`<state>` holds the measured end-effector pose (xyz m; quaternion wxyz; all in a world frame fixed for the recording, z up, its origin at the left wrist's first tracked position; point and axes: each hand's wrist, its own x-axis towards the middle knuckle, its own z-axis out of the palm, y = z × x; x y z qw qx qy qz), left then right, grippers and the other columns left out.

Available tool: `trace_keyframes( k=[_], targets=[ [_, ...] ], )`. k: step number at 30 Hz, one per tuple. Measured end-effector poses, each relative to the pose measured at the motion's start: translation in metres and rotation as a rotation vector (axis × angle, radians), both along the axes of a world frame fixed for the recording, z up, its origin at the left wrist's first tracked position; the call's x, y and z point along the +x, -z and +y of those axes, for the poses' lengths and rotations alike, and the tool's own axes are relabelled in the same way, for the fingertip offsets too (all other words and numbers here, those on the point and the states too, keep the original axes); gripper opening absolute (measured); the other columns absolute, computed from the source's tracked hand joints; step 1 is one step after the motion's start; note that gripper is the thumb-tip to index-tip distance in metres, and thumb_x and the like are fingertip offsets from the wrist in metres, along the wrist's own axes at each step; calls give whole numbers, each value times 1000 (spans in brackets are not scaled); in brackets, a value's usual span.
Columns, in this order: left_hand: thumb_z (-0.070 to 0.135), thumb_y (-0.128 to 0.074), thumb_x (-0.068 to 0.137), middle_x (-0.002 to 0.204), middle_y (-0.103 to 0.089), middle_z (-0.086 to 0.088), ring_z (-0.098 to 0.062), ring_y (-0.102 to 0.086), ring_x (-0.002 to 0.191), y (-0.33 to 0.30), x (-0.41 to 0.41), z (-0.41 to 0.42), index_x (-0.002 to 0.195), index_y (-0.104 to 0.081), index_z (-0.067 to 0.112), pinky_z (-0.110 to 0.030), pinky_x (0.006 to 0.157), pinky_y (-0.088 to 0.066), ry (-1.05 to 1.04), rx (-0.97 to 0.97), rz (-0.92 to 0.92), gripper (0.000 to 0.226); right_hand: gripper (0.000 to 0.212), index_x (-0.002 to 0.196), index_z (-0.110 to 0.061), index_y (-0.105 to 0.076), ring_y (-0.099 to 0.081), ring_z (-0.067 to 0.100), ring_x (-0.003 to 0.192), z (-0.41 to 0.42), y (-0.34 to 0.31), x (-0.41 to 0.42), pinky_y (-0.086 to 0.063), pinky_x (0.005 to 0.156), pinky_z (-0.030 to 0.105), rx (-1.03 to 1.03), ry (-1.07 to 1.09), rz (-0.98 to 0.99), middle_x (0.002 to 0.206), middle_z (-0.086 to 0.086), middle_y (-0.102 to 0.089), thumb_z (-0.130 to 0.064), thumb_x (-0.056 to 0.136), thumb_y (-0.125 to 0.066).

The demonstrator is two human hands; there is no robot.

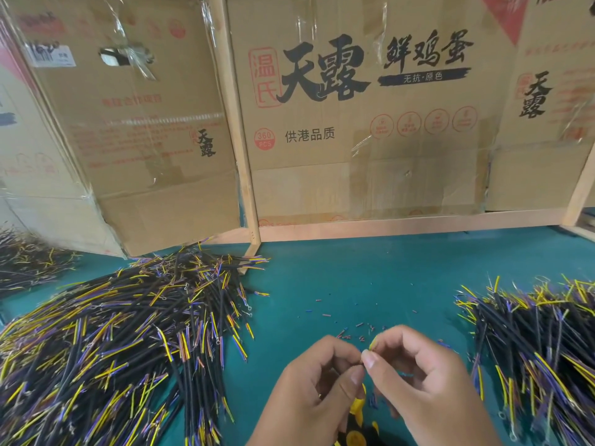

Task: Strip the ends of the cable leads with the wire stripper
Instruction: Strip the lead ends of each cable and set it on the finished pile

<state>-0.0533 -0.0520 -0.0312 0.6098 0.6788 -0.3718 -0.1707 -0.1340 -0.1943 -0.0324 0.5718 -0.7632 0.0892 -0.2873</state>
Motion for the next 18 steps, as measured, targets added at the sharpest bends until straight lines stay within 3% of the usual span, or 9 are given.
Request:
trace_keyframes(
  k=[3, 7, 12, 16, 18],
  targets=[
    [45, -66, 84, 70, -57, 5, -13, -49, 50, 0, -1, 0, 82, -63, 37, -26, 54, -39, -7, -1, -67, 9, 14, 70, -25, -66, -46, 8, 45, 3, -2, -1, -36, 48, 18, -10, 21, -17, 55, 7, -64, -32, 74, -77],
    [46, -71, 79, 68, -55, 6, -14, -48, 49, 0, -2, 0, 83, -65, 30, -23, 49, -38, -30, -62, 4, 17, 37, 66, -23, -62, -47, 9, 42, 3, -3, -1, -37, 47, 18, 45, 29, -28, 51, 10, -62, -59, 61, -68],
    [42, -71, 81, 70, -63, -1, -13, -45, 44, -2, -3, -2, 84, -65, 22, -18, 43, -35, 45, -135, 132, 21, 28, 61, -15, -60, -49, 22, 41, 0, -2, 4, -40, 43, 25, 278, -101, -59, 51, 20, -61, -38, 65, -77],
    [38, -71, 83, 71, -63, -7, -15, -43, 42, -3, -4, -2, 83, -64, 16, -18, 40, -31, 94, -184, 230, 23, 17, 70, -12, -66, -52, 25, 46, -3, -3, 3, -44, 47, 28, 272, -205, -92, 57, 19, -63, -24, 75, -76],
    [33, -71, 85, 70, -61, -9, -15, -41, 40, -2, -4, -3, 84, -63, 11, -17, 39, -29, 79, -202, 272, 23, 21, 72, -14, -66, -52, 27, 48, -2, -2, 2, -44, 47, 30, 255, -210, -95, 59, 19, -62, -25, 83, -80]
  ],
)
